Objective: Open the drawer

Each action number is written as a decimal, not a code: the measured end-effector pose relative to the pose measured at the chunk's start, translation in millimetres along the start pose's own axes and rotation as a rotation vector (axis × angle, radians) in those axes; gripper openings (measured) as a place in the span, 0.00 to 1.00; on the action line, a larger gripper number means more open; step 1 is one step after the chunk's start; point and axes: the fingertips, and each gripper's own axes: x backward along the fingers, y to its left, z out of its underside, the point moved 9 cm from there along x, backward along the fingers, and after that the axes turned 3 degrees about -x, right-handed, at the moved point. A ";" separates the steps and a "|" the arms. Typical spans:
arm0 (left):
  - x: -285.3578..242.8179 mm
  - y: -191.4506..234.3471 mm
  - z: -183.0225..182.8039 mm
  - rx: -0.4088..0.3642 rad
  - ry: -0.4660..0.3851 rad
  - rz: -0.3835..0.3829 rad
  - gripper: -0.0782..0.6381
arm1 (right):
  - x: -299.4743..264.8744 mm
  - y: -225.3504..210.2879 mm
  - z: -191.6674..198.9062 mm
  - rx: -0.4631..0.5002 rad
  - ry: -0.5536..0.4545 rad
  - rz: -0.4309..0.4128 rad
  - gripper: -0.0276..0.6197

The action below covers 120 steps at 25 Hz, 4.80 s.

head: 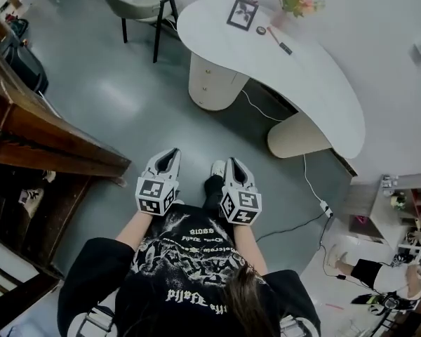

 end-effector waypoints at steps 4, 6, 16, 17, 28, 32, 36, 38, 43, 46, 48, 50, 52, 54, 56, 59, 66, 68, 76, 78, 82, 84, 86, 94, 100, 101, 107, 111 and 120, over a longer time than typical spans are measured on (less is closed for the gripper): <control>-28.4 6.4 -8.5 0.006 0.019 -0.053 0.16 | -35.9 -14.8 -24.0 0.027 0.011 -0.056 0.09; -44.4 7.5 -14.6 0.007 0.028 -0.069 0.16 | -53.5 -25.7 -34.4 0.037 0.023 -0.076 0.09; -132.4 -6.8 -44.2 0.041 0.077 -0.132 0.16 | -120.2 -86.3 -89.2 0.085 0.053 -0.144 0.09; -142.2 -9.5 -48.2 0.045 0.078 -0.138 0.16 | -126.7 -94.1 -94.1 0.086 0.060 -0.151 0.09; -230.6 -27.5 -74.8 0.093 0.054 -0.196 0.16 | -185.0 -152.8 -137.2 0.177 0.108 -0.234 0.09; -246.9 -27.4 -77.9 0.110 0.046 -0.207 0.16 | -196.6 -162.0 -142.7 0.182 0.117 -0.232 0.09; -252.4 -23.5 -79.4 0.106 0.040 -0.199 0.16 | -204.8 -158.5 -143.8 0.186 0.123 -0.241 0.09; -252.7 -18.2 -79.8 0.102 0.034 -0.192 0.16 | -208.7 -152.6 -144.0 0.187 0.123 -0.242 0.09; -255.3 0.9 -82.8 0.092 0.045 -0.158 0.16 | -217.1 -133.3 -146.1 0.187 0.119 -0.231 0.09; -254.3 13.2 -83.6 0.089 0.056 -0.141 0.16 | -219.7 -120.0 -144.4 0.187 0.122 -0.219 0.09; -252.7 22.0 -83.5 0.092 0.059 -0.135 0.16 | -221.9 -111.2 -142.7 0.186 0.122 -0.212 0.09; -252.4 30.0 -82.4 0.087 0.060 -0.131 0.16 | -225.5 -104.7 -141.1 0.182 0.120 -0.200 0.09; -253.4 36.0 -81.0 0.073 0.061 -0.123 0.16 | -229.0 -100.5 -138.7 0.176 0.116 -0.183 0.09; -255.1 40.0 -79.6 0.058 0.064 -0.109 0.16 | -231.7 -97.9 -135.1 0.167 0.116 -0.166 0.09; -257.3 43.5 -76.4 0.054 0.082 -0.088 0.16 | -234.2 -95.2 -131.7 0.163 0.121 -0.156 0.09; -268.7 52.0 -70.9 0.057 0.123 -0.033 0.16 | -244.3 -92.7 -130.2 0.164 0.115 -0.147 0.09; -285.8 65.2 -66.2 0.030 0.103 -0.041 0.16 | -260.0 -89.9 -116.7 0.156 0.119 -0.126 0.09; -291.8 69.6 -65.1 0.036 0.093 -0.045 0.16 | -264.8 -88.5 -110.7 0.150 0.124 -0.121 0.09; -324.6 90.8 -45.1 0.039 0.079 -0.064 0.16 | -297.5 -92.4 -87.1 0.146 0.141 -0.116 0.09; -330.5 97.7 -41.3 0.042 0.075 -0.059 0.18 | -306.3 -92.0 -83.9 0.153 0.136 -0.118 0.09; -342.9 108.0 -27.6 0.057 0.073 -0.032 0.28 | -316.5 -89.8 -74.3 0.155 0.126 -0.120 0.09; -347.5 111.0 -18.4 0.059 0.080 -0.035 0.28 | -319.8 -89.5 -66.6 0.154 0.131 -0.123 0.09; -354.1 115.0 -11.6 0.055 0.083 -0.043 0.30 | -325.4 -89.7 -60.4 0.152 0.134 -0.125 0.09; -382.8 129.0 7.0 0.032 0.080 -0.051 0.31 | -351.5 -95.5 -41.8 0.163 0.120 -0.131 0.09; -414.9 145.8 20.4 -0.024 0.052 -0.067 0.31 | -369.8 -108.2 -25.3 0.171 0.128 -0.117 0.09; -419.8 148.7 22.3 -0.034 0.046 -0.069 0.31 | -372.7 -109.6 -22.1 0.166 0.129 -0.111 0.09; -443.0 151.5 44.5 -0.036 0.059 -0.056 0.32 | -390.0 -110.5 -5.8 0.151 0.136 -0.112 0.09; -452.8 152.0 52.4 -0.019 0.049 -0.068 0.33 | -402.6 -110.1 -3.4 0.146 0.125 -0.124 0.09; -486.4 175.6 61.0 -0.039 0.070 -0.086 0.37 | -421.8 -122.8 7.8 0.170 0.148 -0.148 0.09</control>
